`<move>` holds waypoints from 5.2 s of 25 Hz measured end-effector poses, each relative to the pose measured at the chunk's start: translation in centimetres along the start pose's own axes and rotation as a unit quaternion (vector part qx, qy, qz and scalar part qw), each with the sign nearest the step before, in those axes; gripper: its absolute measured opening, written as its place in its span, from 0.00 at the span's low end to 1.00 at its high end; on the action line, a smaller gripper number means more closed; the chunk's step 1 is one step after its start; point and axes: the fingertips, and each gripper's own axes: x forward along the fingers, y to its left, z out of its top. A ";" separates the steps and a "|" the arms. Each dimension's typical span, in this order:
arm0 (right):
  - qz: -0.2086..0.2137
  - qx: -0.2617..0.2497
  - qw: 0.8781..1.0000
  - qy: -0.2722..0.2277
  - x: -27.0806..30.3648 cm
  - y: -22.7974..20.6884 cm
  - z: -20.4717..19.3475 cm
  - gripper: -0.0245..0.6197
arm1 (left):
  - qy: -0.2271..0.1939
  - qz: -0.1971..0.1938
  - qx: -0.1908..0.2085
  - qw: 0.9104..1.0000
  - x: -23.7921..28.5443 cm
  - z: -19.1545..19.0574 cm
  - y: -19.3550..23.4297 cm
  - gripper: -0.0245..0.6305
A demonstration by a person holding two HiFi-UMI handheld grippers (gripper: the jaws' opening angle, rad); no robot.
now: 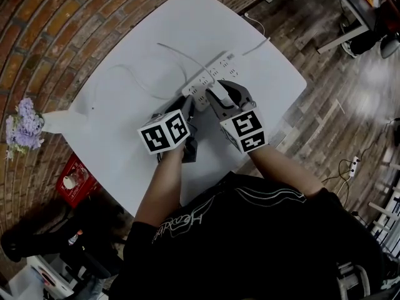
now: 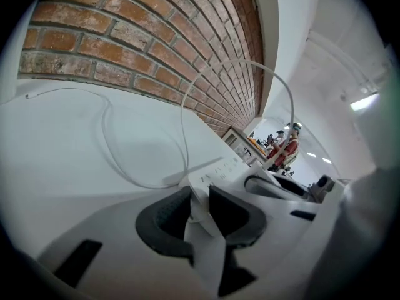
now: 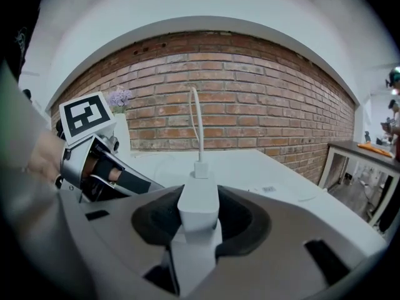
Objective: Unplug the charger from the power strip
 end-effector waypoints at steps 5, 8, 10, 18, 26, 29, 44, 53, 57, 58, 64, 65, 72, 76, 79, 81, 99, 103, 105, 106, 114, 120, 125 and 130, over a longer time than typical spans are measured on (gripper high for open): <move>-0.002 -0.010 1.000 0.007 0.1 0.3 0.0 0.22 | 0.000 0.005 0.004 1.000 0.0 0.0 0.1 0.18; 0.013 0.021 1.000 0.006 0.1 0.0 -0.1 0.22 | 0.003 0.002 0.000 1.000 0.0 -0.2 0.3 0.18; 0.021 0.034 0.999 0.006 0.1 -0.1 -0.1 0.22 | 0.006 0.000 -0.003 1.000 0.1 -0.3 0.4 0.18; 0.005 -0.011 1.000 0.018 0.0 0.4 0.1 0.22 | 0.009 0.009 0.005 1.000 0.2 -0.6 0.6 0.18; 0.020 0.029 0.999 0.021 0.0 -0.2 0.0 0.22 | 0.008 0.001 0.011 1.000 0.0 -0.2 0.1 0.18; 0.004 0.003 1.000 0.025 -0.1 0.3 0.2 0.22 | 0.007 0.003 0.015 1.000 0.0 -0.1 -0.1 0.19; -0.006 0.008 0.999 0.032 -0.2 0.5 0.2 0.22 | 0.005 0.007 0.023 1.000 0.0 -0.1 0.0 0.19; 0.019 0.053 0.998 0.028 -0.2 -0.2 -0.1 0.23 | 0.005 0.006 0.025 1.000 0.0 -0.1 -0.1 0.19; -0.002 0.007 0.999 0.034 -0.3 0.3 0.2 0.22 | 0.005 0.008 0.026 1.000 0.1 -0.1 -0.2 0.19; -0.004 0.000 0.999 0.035 -0.3 0.5 0.2 0.22 | 0.004 0.009 0.026 1.000 0.0 -0.1 -0.2 0.19; 0.021 0.042 0.998 0.031 -0.3 -0.3 0.1 0.22 | 0.006 0.007 0.025 1.000 0.1 -0.3 0.0 0.19; 0.020 0.040 0.999 0.030 -0.3 -0.3 0.1 0.22 | 0.006 0.007 0.024 1.000 0.1 -0.3 0.0 0.19; 0.007 -0.015 0.999 0.036 -0.3 0.6 0.3 0.22 | 0.005 0.008 0.021 1.000 0.1 -0.2 -0.2 0.19; 0.025 0.041 0.998 0.030 -0.5 -0.5 0.2 0.22 | 0.005 0.007 0.020 1.000 0.1 -0.2 -0.4 0.19; 0.020 0.003 0.999 0.038 -0.5 0.1 0.5 0.22 | 0.005 0.008 0.020 1.000 0.1 -0.2 -0.3 0.19; 0.013 -0.026 0.999 0.042 -0.5 0.6 0.6 0.22 | 0.006 0.009 0.020 1.000 0.1 -0.2 -0.3 0.19; 0.042 0.011 0.999 -0.025 -3.3 -1.0 7.1 0.22 | 0.001 0.004 -0.001 1.000 0.1 -0.2 -0.4 0.20; 0.085 0.090 0.992 -0.018 -4.3 -1.2 5.7 0.22 | -0.005 -0.002 -0.019 1.000 -1.1 -0.3 -0.8 0.13; 0.114 0.131 0.984 -0.025 -5.0 -1.0 5.7 0.22 | -0.021 -0.008 0.000 1.000 -2.6 0.1 -1.6 0.13; 0.126 0.151 0.980 -0.029 -5.5 -0.9 5.8 0.22 | -0.030 -0.016 0.006 0.999 -3.5 0.4 -2.2 0.13; 0.193 0.216 0.955 -0.067 -11.2 1.0 7.8 0.22 | -0.100 -0.096 0.040 0.990 -11.7 1.7 -9.3 0.11; 0.228 0.196 0.950 -0.086 -16.9 3.2 9.0 0.22 | -0.136 -0.145 0.061 0.978 -17.8 0.8 -14.7 0.08; 0.251 0.196 0.943 -0.096 -20.8 4.4 9.3 0.22 | -0.136 -0.165 0.104 0.971 -21.4 -1.0 -18.0 0.07; 0.269 0.194 0.937 -0.108 -23.9 5.3 9.6 0.22 | -0.157 -0.160 0.154 0.962 -24.4 -1.9 -20.3 0.06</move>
